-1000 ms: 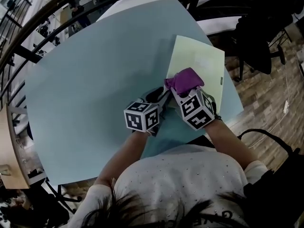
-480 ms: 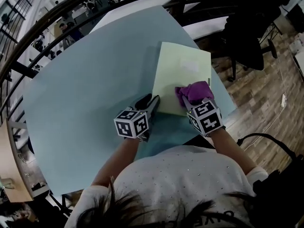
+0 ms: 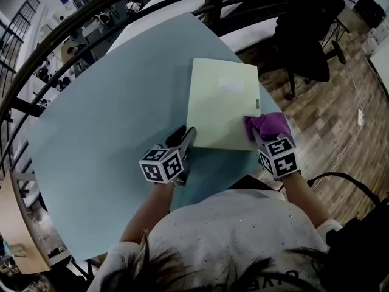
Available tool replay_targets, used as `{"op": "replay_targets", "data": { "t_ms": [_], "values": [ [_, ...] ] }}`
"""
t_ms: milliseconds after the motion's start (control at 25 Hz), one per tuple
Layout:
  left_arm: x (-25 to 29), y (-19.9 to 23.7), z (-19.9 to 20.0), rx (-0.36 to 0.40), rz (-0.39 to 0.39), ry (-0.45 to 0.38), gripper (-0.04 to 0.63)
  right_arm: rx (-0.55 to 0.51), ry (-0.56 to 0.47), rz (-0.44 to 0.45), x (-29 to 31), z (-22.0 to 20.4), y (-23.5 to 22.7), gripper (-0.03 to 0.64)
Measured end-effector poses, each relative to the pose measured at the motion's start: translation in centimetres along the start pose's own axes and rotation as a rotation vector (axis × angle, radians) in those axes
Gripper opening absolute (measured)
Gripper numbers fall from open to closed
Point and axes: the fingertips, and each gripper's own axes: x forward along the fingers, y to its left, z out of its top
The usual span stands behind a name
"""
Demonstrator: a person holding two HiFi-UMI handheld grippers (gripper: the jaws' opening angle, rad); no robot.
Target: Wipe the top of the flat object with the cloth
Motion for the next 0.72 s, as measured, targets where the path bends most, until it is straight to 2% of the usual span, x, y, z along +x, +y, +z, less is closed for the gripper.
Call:
{"op": "replay_targets", "data": {
  "t_ms": [200,360,440,520,600,720],
  "values": [
    [0.0,0.0,0.1,0.000,-0.002,-0.005,0.153,0.121,0.021,-0.038,-0.8,-1.2,-1.7,0.031],
    [0.0,0.1,0.1,-0.011,-0.008,-0.016,0.153,0.223,0.109,-0.037,-1.4,-3.0,-3.3,0.032],
    [-0.1,0.0,0.3,-0.033,-0.026,-0.033,0.153,0.244,0.034,-0.017,-2.5,-0.5,-3.1,0.032],
    [-0.3,0.1,0.5,-0.093,-0.039,-0.049,0.155,0.221,-0.082,0.034,-3.2,3.9,-1.6,0.032],
    [-0.7,0.3,0.7,-0.146,-0.034,-0.068,0.158,0.176,-0.173,0.130,-3.4,8.4,1.5,0.032],
    [-1.7,0.3,0.7,-0.125,-0.003,-0.084,0.140,0.130,-0.261,0.304,-3.0,13.7,7.6,0.033]
  ]
}}
